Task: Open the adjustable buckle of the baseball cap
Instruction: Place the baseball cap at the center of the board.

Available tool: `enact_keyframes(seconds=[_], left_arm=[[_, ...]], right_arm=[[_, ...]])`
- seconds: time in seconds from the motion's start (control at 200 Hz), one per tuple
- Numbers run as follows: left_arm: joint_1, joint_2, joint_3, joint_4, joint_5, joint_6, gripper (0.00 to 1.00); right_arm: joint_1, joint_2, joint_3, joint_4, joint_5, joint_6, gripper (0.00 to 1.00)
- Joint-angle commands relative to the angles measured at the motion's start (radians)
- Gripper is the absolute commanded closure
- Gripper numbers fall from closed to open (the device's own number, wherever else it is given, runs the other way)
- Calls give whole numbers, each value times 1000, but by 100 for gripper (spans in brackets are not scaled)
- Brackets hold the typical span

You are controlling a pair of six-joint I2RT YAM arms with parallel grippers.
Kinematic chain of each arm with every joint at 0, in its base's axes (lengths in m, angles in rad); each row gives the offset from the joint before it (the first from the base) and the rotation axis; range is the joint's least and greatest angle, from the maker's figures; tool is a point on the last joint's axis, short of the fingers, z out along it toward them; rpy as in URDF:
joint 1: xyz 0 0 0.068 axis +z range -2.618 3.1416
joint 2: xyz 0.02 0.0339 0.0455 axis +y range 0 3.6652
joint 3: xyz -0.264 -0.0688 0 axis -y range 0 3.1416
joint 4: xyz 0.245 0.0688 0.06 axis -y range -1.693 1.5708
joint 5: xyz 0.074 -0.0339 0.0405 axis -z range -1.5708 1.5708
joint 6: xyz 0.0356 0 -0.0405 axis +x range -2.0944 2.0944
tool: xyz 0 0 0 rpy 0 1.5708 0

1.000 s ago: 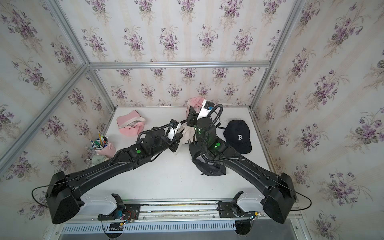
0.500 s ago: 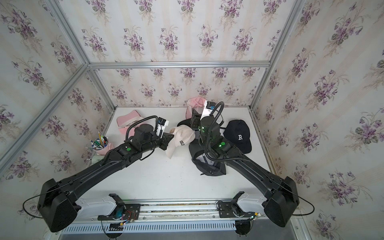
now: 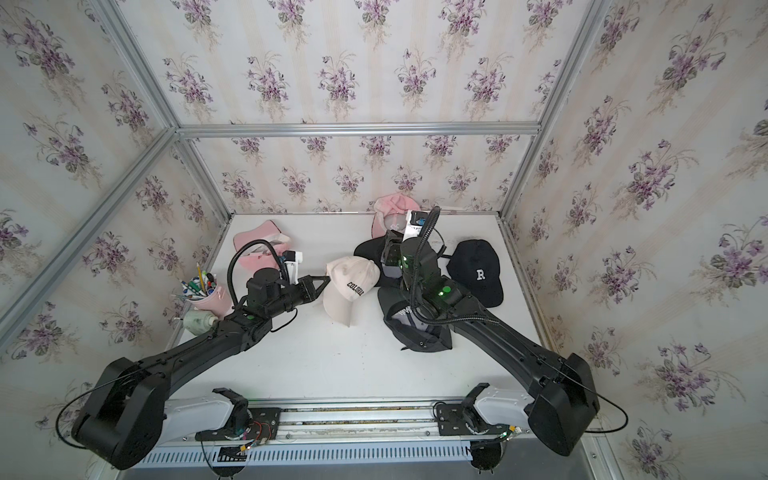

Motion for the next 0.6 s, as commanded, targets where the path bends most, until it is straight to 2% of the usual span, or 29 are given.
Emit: enact_keyframes(seconds=[0.0, 0.3, 0.38, 0.485, 0.595], left_arm=[[19, 28, -54, 244, 11, -158, 99], [69, 32, -210, 297, -37, -206, 96], [84, -22, -218, 171, -38, -168, 93], [93, -120, -198, -99, -82, -75, 89], [112, -187, -212, -211, -149, -26, 82]], right_arm=[[-5, -5, -5, -3, -13, 0, 42], [-48, -19, -28, -35, -56, -8, 41], [-71, -13, -33, -60, -92, -1, 41], [-96, -8, -49, -86, -118, 4, 41], [-118, -10, -79, -85, -138, 12, 41]])
